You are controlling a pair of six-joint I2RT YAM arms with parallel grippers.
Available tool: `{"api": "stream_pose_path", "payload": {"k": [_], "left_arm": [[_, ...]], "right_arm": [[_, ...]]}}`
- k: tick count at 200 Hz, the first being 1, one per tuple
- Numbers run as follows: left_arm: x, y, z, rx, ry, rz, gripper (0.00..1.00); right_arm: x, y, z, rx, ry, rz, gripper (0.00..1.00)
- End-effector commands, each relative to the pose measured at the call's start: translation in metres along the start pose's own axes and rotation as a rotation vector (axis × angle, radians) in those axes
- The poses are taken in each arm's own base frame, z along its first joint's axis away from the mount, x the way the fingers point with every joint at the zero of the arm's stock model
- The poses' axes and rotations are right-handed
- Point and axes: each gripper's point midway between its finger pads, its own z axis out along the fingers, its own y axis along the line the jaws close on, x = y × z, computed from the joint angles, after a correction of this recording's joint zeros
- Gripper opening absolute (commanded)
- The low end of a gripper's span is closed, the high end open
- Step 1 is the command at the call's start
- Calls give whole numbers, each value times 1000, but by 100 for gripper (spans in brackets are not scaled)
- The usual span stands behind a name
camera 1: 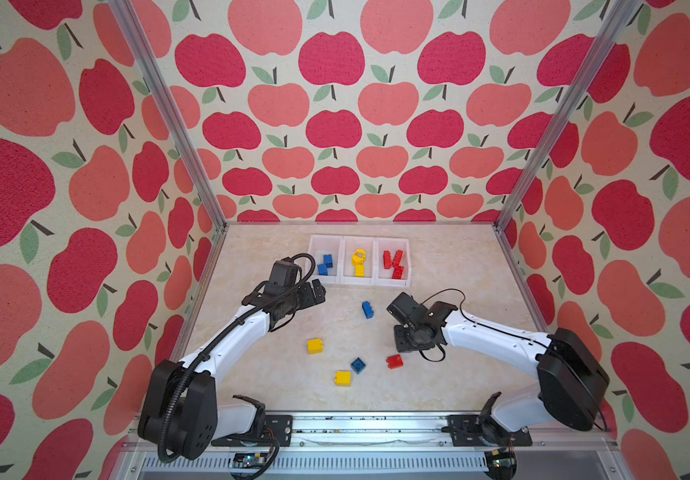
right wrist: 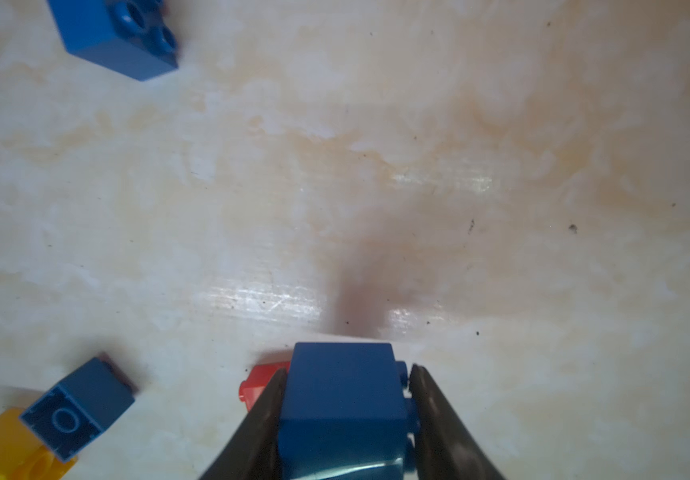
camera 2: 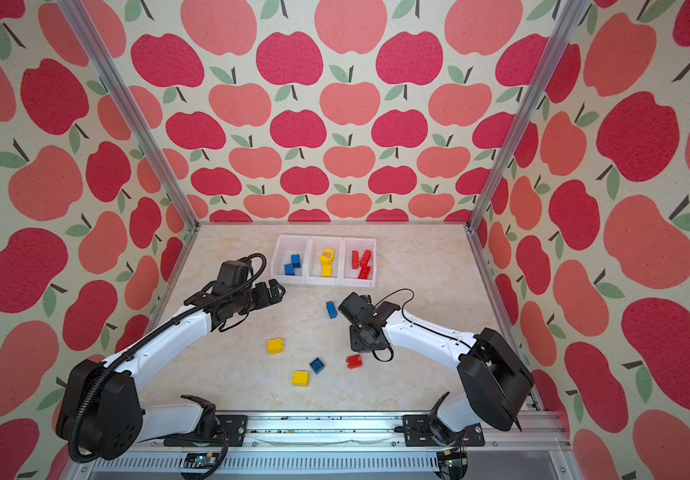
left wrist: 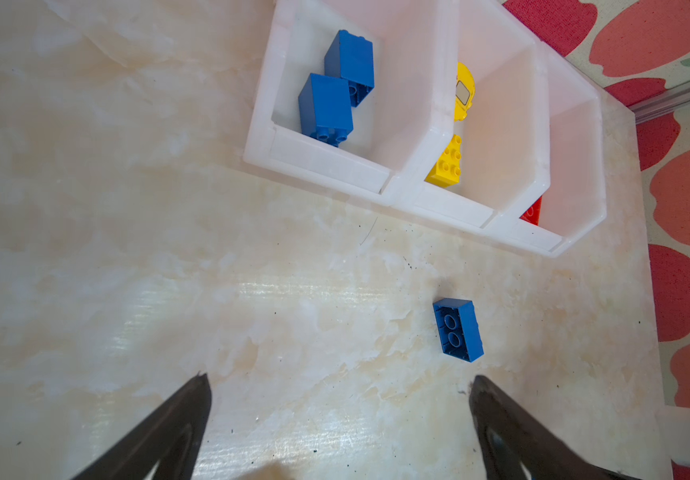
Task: Sort the legos into containers by color
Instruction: 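Carry the tall blue brick into the compartment holding blue bricks and release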
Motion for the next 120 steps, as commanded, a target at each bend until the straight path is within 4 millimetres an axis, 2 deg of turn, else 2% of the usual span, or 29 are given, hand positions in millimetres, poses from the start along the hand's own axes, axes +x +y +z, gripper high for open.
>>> {"api": "stream_pose_path", "payload": {"k": [1, 74, 120], "left_arm": [[6, 6, -3, 3, 7, -31, 99], [19, 23, -6, -19, 4, -63, 99], [27, 31, -9, -31, 4, -73, 99]], "right_arm": [[-31, 18, -19, -28, -84, -83, 34], [-125, 93, -39, -136, -264, -231, 34], [-171, 125, -41, -193, -346, -281, 33]]}}
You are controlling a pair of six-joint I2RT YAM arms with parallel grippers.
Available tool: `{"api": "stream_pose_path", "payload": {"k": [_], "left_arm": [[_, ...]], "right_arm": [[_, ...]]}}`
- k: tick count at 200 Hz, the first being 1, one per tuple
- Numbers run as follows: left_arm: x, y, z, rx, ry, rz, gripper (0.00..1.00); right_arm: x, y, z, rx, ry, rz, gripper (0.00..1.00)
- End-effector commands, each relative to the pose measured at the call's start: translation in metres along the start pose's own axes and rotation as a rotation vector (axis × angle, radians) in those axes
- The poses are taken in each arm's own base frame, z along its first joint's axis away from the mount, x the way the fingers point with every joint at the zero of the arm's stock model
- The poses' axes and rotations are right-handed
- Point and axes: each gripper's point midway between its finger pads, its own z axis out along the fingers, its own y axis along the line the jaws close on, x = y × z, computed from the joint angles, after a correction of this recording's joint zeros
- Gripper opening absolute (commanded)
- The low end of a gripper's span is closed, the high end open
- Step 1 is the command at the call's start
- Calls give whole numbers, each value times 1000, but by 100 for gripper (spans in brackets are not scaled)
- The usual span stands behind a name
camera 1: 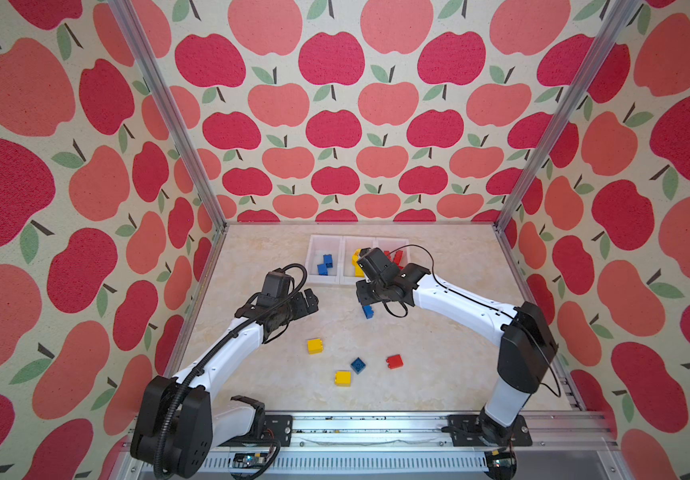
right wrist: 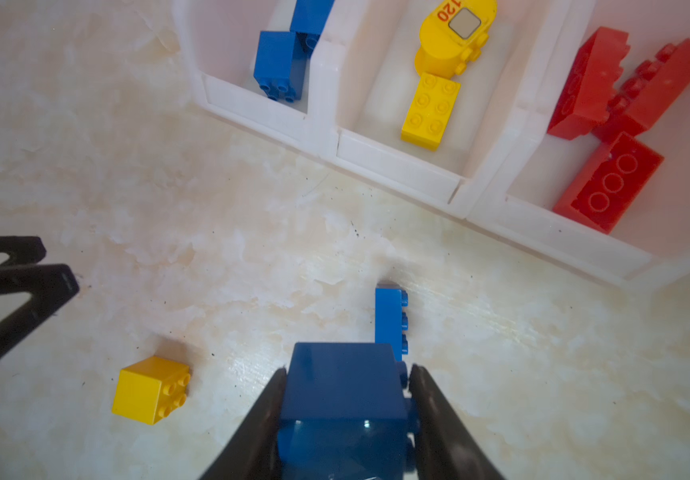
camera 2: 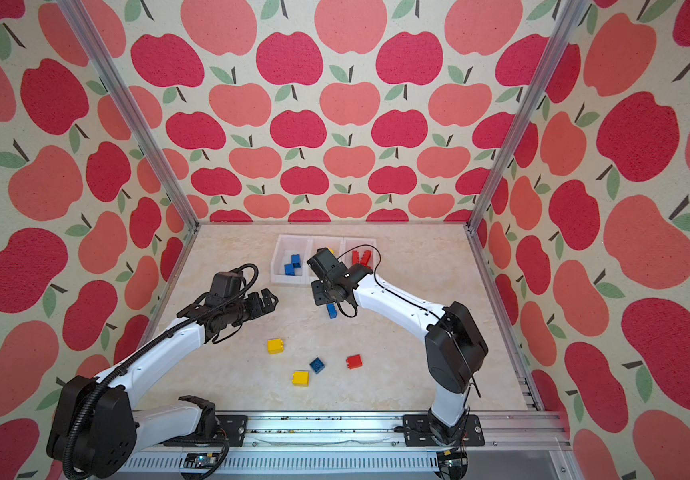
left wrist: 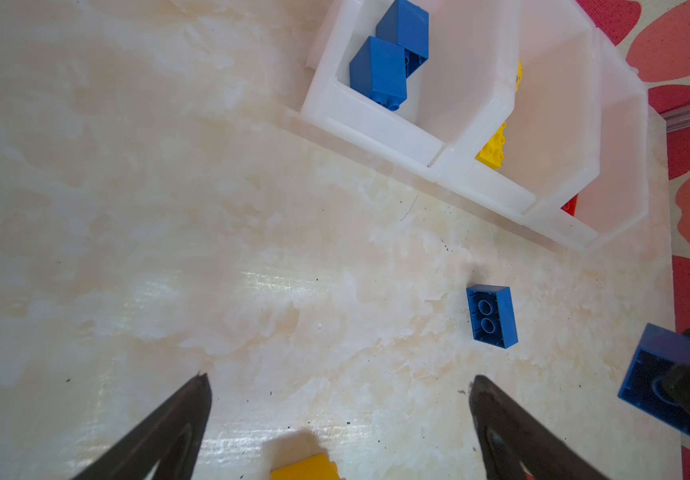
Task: Sort the legos into containers by color
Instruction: 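Carry the tall blue brick into the compartment holding blue bricks and release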
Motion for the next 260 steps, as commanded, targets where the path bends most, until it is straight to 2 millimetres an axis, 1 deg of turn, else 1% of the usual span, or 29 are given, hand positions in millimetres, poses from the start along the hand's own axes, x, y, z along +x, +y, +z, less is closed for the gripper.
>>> {"api": "stream_pose_path", "payload": {"k": [1, 27, 59, 86, 127, 143, 165, 219, 260], "left_arm": [[4, 4, -3, 2, -4, -20, 99], [7, 7, -3, 0, -4, -28, 99], [7, 9, -3, -5, -5, -33, 99], [8, 10, -3, -8, -3, -33, 99], [8, 13, 0, -13, 0, -38, 99], [8, 13, 1, -13, 2, -39, 99], [8, 14, 2, -15, 3, -39, 99], [9, 15, 4, -13, 8, -42, 99], [9, 15, 3, -15, 6, -42, 99]], "right_arm": [[-29, 9, 4, -32, -64, -56, 33], [-55, 18, 12, -66, -114, -74, 33], [-80, 26, 26, -112, -160, -87, 33], [-97, 28, 40, -135, -190, -99, 33], [-119, 31, 63, -180, -220, -100, 33], [-129, 34, 68, -201, -242, -105, 33], [-138, 38, 79, -216, -266, -130, 33], [-150, 34, 114, -214, -277, -141, 33], [-158, 32, 133, -201, -284, -151, 33]]}}
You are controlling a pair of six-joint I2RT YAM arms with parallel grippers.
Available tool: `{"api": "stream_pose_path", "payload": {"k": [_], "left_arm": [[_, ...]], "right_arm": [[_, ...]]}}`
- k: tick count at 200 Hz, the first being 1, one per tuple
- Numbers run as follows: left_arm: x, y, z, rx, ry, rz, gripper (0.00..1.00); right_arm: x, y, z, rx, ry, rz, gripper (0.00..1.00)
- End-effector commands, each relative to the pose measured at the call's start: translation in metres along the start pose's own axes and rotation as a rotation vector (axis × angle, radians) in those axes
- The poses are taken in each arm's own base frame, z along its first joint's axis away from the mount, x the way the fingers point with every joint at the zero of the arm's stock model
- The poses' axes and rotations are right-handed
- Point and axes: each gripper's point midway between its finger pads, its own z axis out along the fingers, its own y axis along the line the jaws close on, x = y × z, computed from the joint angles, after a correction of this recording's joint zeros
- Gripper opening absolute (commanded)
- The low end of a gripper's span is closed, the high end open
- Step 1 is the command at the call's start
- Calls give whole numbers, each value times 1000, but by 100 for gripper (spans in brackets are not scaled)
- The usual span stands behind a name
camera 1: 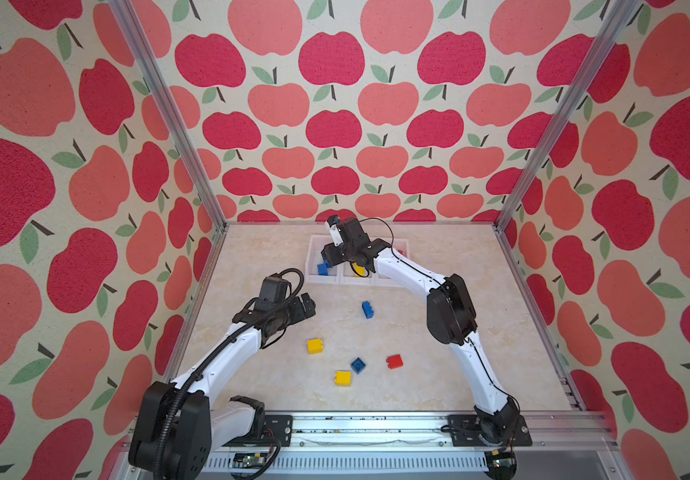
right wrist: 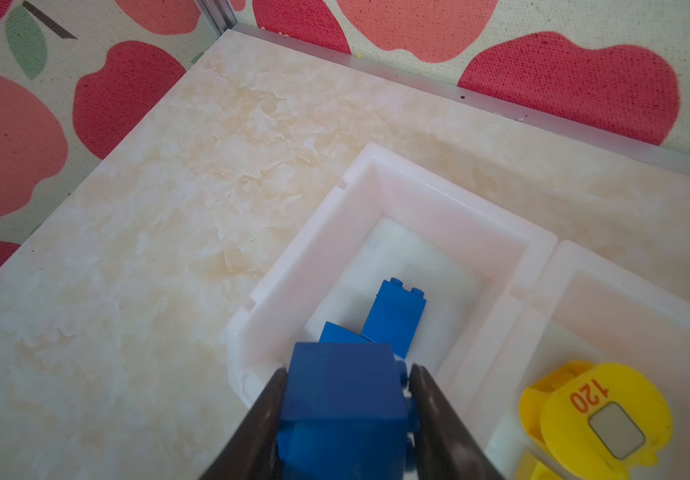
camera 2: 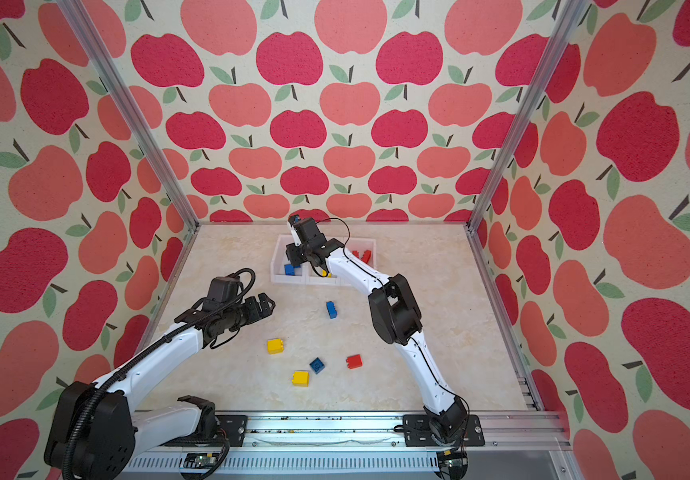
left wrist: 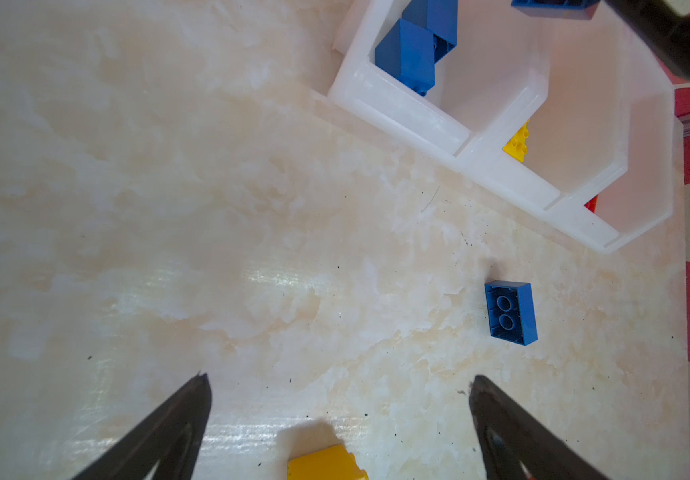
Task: Sort the legos into containers by color
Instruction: 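Carry the tall blue brick into the compartment holding blue bricks and release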
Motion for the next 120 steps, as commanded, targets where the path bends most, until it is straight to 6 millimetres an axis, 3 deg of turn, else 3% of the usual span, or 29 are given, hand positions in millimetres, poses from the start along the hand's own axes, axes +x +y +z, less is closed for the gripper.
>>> {"api": "stream_pose_path", "payload": {"k": [1, 33, 66, 92, 120], "left_arm": [[1, 2, 2, 2, 1, -18, 99], [0, 3, 0, 1, -5, -19, 99], [-1, 3, -2, 2, -9, -20, 99], [-2, 2, -4, 4, -14, -20, 99], [-2, 3, -6, 3, -19, -20, 99]], "right_arm": [[-11, -4, 7, -5, -23, -29, 34], [-13, -13, 17, 22, -28, -34, 38], [-18, -17, 22, 28, -38, -29, 53], [-22, -16, 19, 18, -43, -23, 63], [-27, -12, 12, 8, -48, -22, 66]]}}
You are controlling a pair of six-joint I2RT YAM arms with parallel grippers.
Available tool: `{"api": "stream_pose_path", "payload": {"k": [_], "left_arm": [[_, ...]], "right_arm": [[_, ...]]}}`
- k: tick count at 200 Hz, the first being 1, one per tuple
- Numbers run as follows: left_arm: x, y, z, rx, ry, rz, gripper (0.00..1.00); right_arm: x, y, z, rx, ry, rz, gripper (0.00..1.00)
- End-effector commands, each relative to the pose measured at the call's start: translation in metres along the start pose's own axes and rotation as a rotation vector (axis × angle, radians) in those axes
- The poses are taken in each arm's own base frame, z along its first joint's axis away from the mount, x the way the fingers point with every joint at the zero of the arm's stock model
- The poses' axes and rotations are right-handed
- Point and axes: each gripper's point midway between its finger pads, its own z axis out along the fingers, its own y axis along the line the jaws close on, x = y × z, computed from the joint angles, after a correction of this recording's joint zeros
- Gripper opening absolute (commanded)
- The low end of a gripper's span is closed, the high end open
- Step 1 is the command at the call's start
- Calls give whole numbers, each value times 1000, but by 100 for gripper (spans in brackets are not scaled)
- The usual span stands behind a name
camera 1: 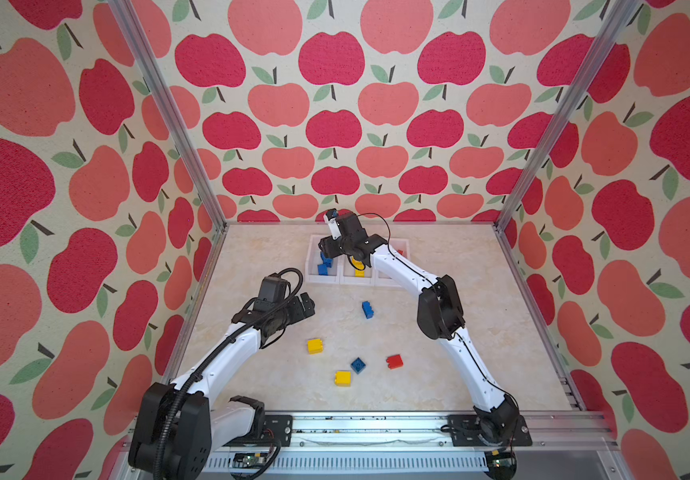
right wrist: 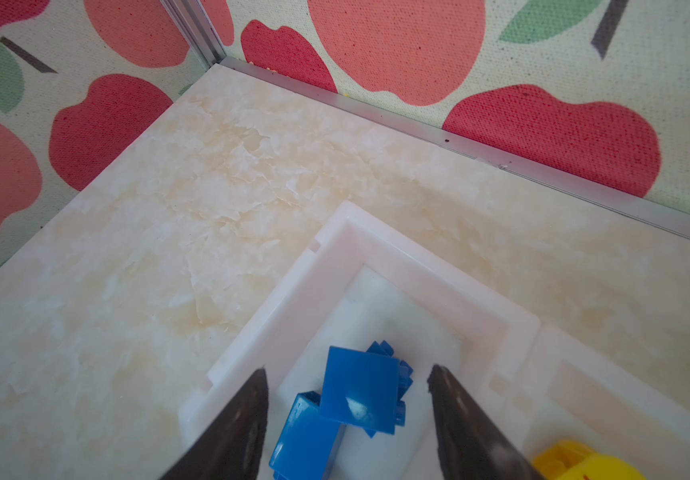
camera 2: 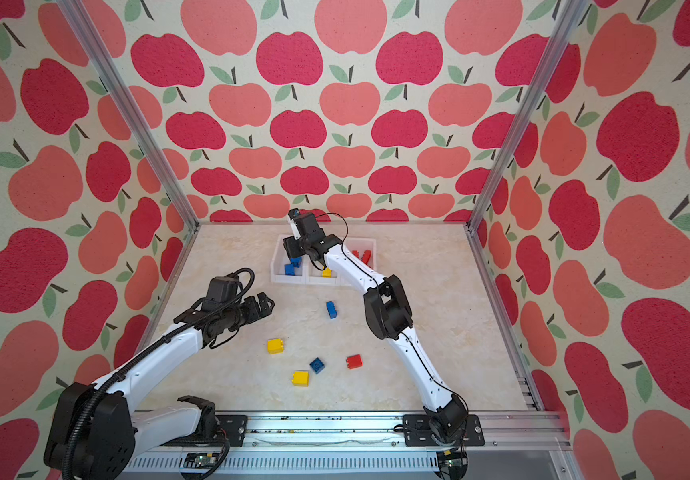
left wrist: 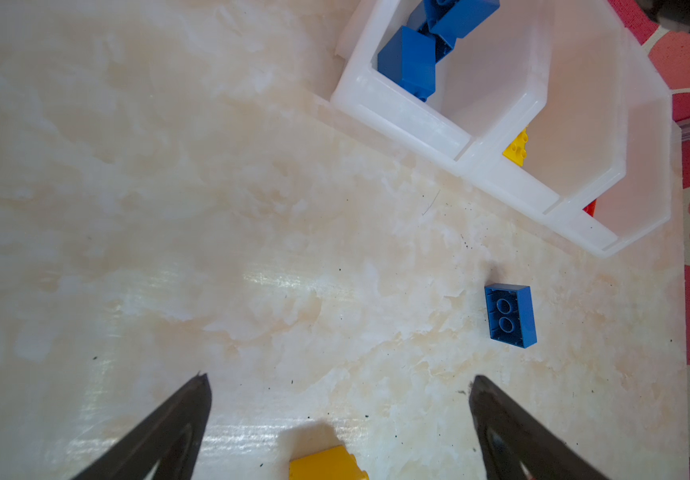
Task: Sort the legos into containers by color
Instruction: 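Carry the tall blue brick into the compartment holding blue bricks and release, then withdraw the right gripper from the bin toward a standing blue brick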
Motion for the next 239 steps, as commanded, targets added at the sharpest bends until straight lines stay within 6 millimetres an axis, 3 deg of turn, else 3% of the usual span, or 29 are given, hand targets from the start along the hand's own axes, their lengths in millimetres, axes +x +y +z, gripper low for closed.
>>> {"api": "stream_pose_path", "payload": {"k": [1, 50, 109, 158, 239], "left_arm": [[1, 2, -4, 1, -7, -18, 99], [1, 2, -4, 0, -5, -16, 99], [3, 1, -2, -2, 3, -12, 99], [5, -1, -1, -1, 7, -9, 99], [7, -2, 1, -1, 15, -2, 99]], "right_arm": [[-7, 1, -8, -4, 1, -4, 66], [-14, 13, -29, -17, -13, -19, 69], [-1, 26, -69, -18, 6, -15, 73], [30, 25, -106, 6, 60, 16, 74], [114, 22, -163, 67, 209, 69, 73]]}}
